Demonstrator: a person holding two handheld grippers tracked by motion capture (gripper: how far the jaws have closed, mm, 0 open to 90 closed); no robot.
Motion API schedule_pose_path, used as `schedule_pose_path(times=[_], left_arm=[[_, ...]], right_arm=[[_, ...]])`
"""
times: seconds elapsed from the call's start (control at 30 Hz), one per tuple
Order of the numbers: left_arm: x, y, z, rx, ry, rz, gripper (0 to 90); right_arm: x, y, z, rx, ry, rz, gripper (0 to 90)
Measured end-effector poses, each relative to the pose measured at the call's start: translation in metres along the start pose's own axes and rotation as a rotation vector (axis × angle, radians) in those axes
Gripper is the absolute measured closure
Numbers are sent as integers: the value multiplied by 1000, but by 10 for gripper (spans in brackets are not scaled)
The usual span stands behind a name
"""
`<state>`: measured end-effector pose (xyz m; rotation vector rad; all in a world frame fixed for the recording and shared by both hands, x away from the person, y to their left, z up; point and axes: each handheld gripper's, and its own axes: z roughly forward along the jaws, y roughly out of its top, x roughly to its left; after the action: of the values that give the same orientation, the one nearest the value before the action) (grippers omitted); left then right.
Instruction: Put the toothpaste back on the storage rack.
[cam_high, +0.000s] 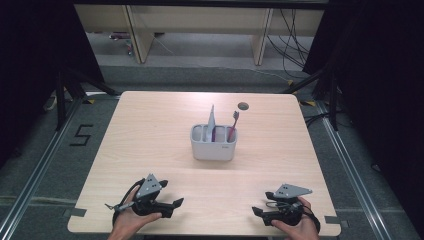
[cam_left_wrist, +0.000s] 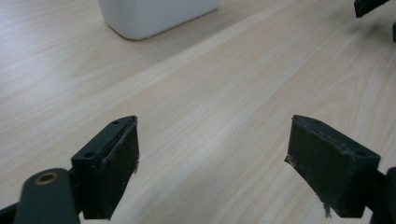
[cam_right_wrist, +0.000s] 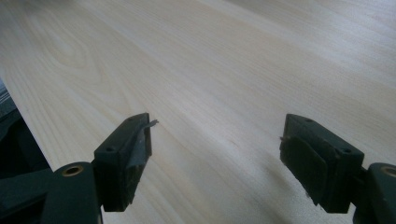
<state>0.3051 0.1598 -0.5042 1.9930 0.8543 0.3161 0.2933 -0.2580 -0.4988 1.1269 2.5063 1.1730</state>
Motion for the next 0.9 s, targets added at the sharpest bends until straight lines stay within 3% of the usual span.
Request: schedule_pose_path(times=[0.27, 0.37, 0.43, 0.47, 0.5, 0.57, 0.7, 0.73, 0.8, 0.9], left_arm=[[-10, -7, -2, 23, -18, 11, 160], [-9, -10, -5, 56, -11, 47, 160], [-10, -11, -6, 51, -5, 36, 160], [-12, -12, -5, 30, -9, 23, 161], [-11, -13, -7, 56, 3, 45, 161], [-13, -14, -8, 49, -12, 45, 161], [-16, -16, -10, 68, -14, 57, 160], [-18, -16, -10, 59, -6, 45, 161], [-18, -17, -11, 77, -14, 67, 161], [-20, -18, -12, 75, -13, 63, 160]], right_arm=[[1, 1, -1, 5, -5, 7, 255], [1, 1, 0, -2, -5, 10, 255], [1, 1, 0, -3, -6, 1, 255], [4, 1, -1, 0, -9, 23, 255], [1, 1, -1, -6, -23, -19, 256], [2, 1, 0, -13, -39, -20, 255], [2, 1, 0, -1, -4, -10, 255], [1, 2, -1, -3, -21, -21, 255], [2, 2, -1, -2, -21, -18, 255], [4, 1, 0, 2, -9, 11, 255]])
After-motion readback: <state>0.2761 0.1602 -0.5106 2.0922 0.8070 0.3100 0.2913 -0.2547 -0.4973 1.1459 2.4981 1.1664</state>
